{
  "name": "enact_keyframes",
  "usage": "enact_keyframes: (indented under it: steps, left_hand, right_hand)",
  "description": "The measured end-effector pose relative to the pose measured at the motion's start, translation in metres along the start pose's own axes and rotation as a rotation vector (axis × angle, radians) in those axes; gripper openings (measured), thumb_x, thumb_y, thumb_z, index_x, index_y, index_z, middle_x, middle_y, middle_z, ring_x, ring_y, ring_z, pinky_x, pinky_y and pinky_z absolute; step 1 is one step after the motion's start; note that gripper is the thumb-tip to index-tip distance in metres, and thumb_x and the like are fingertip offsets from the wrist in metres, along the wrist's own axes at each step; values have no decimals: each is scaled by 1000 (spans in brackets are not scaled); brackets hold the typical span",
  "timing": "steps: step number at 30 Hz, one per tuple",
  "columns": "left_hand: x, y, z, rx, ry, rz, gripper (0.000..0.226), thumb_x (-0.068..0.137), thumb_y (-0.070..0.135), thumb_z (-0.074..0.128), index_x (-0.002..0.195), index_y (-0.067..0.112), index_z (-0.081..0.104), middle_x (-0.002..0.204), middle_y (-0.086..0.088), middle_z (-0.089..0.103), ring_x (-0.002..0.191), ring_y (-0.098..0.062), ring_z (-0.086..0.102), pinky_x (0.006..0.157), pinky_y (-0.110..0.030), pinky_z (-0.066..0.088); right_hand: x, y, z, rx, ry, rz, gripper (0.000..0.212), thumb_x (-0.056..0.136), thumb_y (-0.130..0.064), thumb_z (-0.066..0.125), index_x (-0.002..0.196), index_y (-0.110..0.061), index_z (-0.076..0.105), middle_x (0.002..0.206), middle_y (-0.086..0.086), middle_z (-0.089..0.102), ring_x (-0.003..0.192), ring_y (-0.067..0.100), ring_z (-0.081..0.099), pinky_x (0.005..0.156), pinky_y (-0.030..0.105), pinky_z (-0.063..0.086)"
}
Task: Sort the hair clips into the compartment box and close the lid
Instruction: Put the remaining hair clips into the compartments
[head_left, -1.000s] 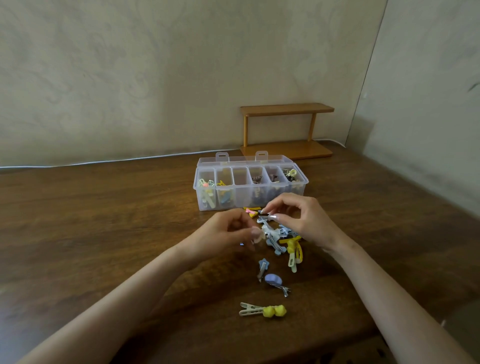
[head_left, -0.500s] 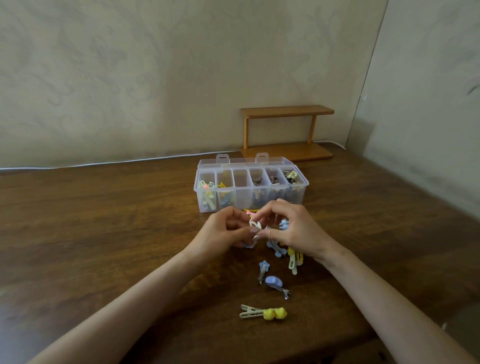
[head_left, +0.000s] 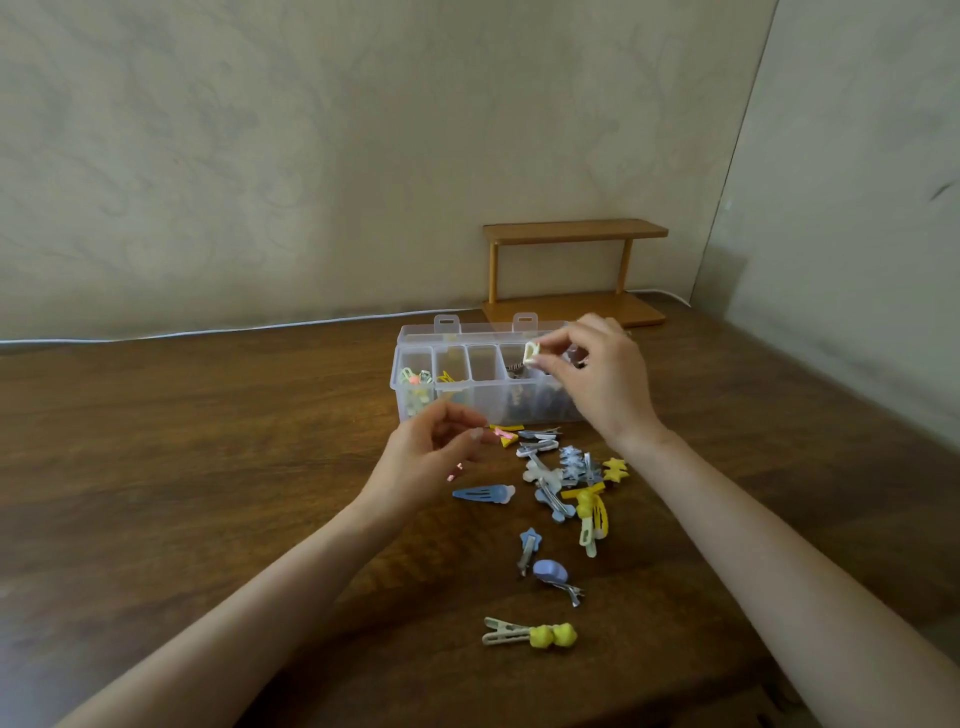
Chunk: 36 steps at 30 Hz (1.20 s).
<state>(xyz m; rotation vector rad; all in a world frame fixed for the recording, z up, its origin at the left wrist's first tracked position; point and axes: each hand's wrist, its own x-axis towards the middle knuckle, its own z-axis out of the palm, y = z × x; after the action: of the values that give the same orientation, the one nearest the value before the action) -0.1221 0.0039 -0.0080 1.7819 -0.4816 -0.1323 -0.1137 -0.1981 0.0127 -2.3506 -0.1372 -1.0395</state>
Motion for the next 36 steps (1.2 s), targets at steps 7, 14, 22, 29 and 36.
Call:
enact_keyframes:
  steps: [7,14,22,29,36]
  left_hand:
    - [2,-2,-6,104,19,61,11,89,14,57,99,14,60,93,2,70,87,-9,65,67,-19,53]
    - [-1,-5,-1,226,-104,176,8,86,18,61,94,16,62,91,2,67,74,1,60,66,-17,50]
    - [-8,8,4,380,-298,331,16,80,30,67,77,18,59,91,-1,65,75,-5,54,64,-16,44]
    - [-31,23,6,514,-500,398,23,76,41,68,79,19,59,86,8,58,82,-2,50,69,-18,45]
    - [-52,10,-6,699,-736,342,30,76,50,67,94,28,59,105,18,49,104,1,43,87,-22,43]
  right_hand:
    - [20,9,24,-231,-74,18,28,80,-30,72,106,-20,70,95,2,61,90,17,50,74,29,44]
    - [-13,-1,0,-141,-46,-76,13,82,-22,71,95,-19,71,88,-2,61,89,11,49,70,19,38]
    - [-48,1,-15,-54,-75,-52,6,83,-22,69,89,-20,71,84,-8,59,79,3,47,67,10,38]
    - [-61,16,-12,2,-116,81,8,85,-15,67,90,-18,72,87,-6,64,86,8,55,70,16,45]
    - [-62,16,-16,43,-137,141,11,86,-11,66,89,-20,72,84,-12,62,83,3,54,69,12,43]
